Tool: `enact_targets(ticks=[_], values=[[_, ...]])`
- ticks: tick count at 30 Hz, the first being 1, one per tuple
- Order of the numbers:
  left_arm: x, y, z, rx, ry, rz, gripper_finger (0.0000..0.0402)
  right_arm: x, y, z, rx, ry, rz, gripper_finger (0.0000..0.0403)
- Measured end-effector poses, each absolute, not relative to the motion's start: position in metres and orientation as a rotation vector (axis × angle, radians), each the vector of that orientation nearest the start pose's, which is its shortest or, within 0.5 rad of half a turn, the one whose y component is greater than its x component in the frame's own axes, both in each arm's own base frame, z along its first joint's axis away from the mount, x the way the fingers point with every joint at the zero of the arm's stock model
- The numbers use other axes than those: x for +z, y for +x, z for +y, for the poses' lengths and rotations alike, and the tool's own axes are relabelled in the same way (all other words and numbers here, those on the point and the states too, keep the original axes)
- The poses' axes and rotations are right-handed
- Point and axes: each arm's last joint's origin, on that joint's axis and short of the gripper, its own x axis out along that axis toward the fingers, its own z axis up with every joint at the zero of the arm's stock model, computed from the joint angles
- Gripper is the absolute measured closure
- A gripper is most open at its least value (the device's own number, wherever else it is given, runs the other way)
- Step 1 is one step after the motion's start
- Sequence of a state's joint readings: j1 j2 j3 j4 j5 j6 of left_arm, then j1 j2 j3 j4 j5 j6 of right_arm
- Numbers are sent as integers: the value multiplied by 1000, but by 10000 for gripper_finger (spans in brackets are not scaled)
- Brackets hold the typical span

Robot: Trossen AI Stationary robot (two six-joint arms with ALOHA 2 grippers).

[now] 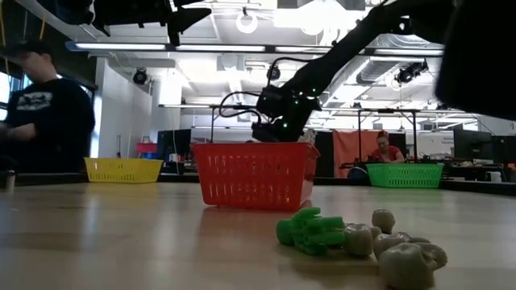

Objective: Sort Halloween decoration
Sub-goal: Put the green skeleton toy into the yellow bin

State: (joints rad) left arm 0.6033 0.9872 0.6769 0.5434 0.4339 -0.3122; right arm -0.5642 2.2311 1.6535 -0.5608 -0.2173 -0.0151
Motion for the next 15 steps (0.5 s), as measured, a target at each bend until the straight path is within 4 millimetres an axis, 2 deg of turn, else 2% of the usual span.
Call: enact_targets(ticks=[9,12,15], values=[[328,186,114,137,-196,-226,241,139,379,-234,-150,395,1187,403],[328,186,113,137,-196,-226,241,150,378,-232,-151,383,1175,403],[328,186,113,135,-196,-226,241,173,379,-238,-195,371,1101,403]])
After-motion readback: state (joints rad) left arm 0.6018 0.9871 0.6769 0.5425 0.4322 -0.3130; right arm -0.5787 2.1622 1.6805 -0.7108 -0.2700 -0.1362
